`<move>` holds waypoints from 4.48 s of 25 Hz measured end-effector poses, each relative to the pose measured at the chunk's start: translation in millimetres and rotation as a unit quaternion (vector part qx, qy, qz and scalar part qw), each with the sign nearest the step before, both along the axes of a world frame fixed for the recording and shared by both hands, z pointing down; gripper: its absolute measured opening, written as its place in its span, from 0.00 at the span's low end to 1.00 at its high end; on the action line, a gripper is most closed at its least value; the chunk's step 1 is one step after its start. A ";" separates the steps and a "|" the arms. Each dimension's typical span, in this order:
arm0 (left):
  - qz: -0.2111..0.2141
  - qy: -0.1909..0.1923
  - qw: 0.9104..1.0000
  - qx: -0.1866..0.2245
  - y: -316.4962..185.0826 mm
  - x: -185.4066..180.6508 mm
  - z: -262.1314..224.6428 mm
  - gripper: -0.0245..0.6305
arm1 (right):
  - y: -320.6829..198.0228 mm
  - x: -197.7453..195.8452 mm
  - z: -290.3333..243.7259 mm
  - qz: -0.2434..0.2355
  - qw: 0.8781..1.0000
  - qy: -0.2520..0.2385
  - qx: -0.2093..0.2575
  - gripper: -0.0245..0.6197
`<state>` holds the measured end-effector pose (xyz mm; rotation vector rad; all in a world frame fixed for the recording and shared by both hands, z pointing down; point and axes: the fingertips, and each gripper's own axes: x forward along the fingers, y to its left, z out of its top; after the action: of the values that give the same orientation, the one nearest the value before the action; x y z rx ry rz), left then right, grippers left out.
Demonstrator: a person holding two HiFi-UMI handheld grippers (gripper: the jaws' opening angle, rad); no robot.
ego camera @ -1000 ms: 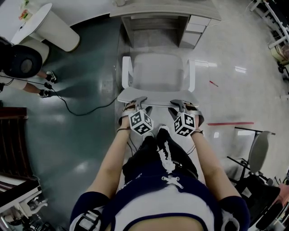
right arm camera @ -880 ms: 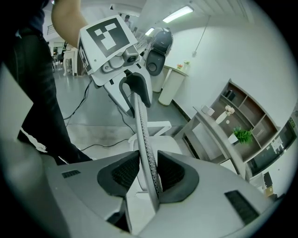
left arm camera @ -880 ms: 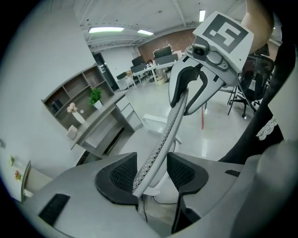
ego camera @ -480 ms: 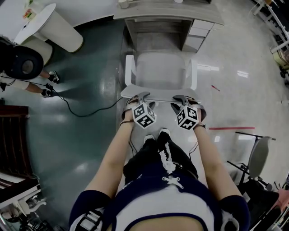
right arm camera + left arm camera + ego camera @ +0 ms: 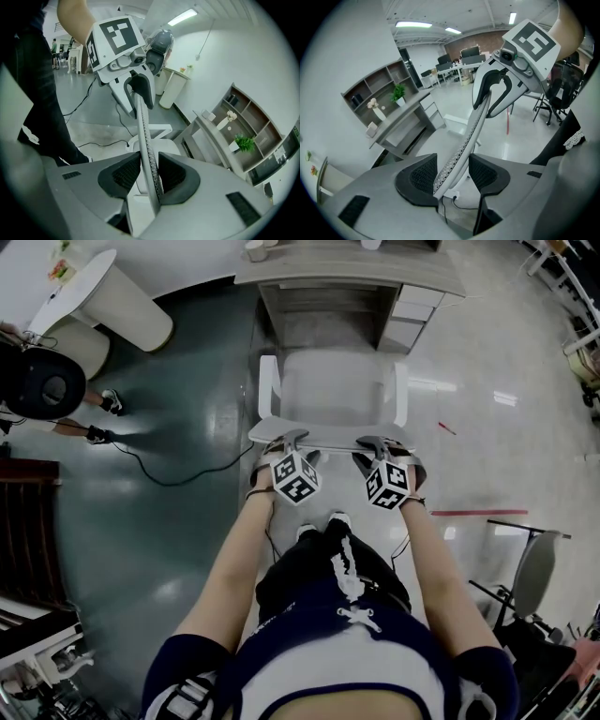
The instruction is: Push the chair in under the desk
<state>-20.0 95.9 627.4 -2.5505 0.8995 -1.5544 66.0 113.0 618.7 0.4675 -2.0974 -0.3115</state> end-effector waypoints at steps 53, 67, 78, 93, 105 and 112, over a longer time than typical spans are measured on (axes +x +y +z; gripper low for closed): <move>-0.002 0.026 1.000 0.009 -173.9 -17.1 -11.0 0.39 | -169.2 -18.0 -9.4 -0.002 0.999 -0.018 0.041 0.20; 0.014 0.029 0.999 0.006 -217.7 -24.5 -12.1 0.39 | -212.1 -25.9 -10.1 0.007 0.999 -0.018 0.031 0.20; 0.023 0.033 0.999 0.011 -248.2 -26.6 -10.2 0.39 | -242.6 -28.3 -8.0 0.013 0.999 -0.018 0.026 0.20; 0.037 0.044 0.998 0.026 -284.2 -24.7 -13.6 0.39 | -279.6 -27.2 -8.6 0.021 0.999 -0.019 0.022 0.20; 0.042 0.052 0.997 0.034 -300.4 -24.0 -15.7 0.39 | -296.0 -26.7 -9.4 0.024 0.999 -0.020 0.017 0.20; 0.043 0.053 0.997 0.034 -307.2 -24.8 -15.9 0.39 | -303.5 -27.2 -9.1 0.024 0.999 -0.020 0.016 0.20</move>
<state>-44.8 -211.3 611.5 -2.6085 0.8236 -1.3526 38.8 -190.6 609.6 0.5464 -2.1198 -0.3111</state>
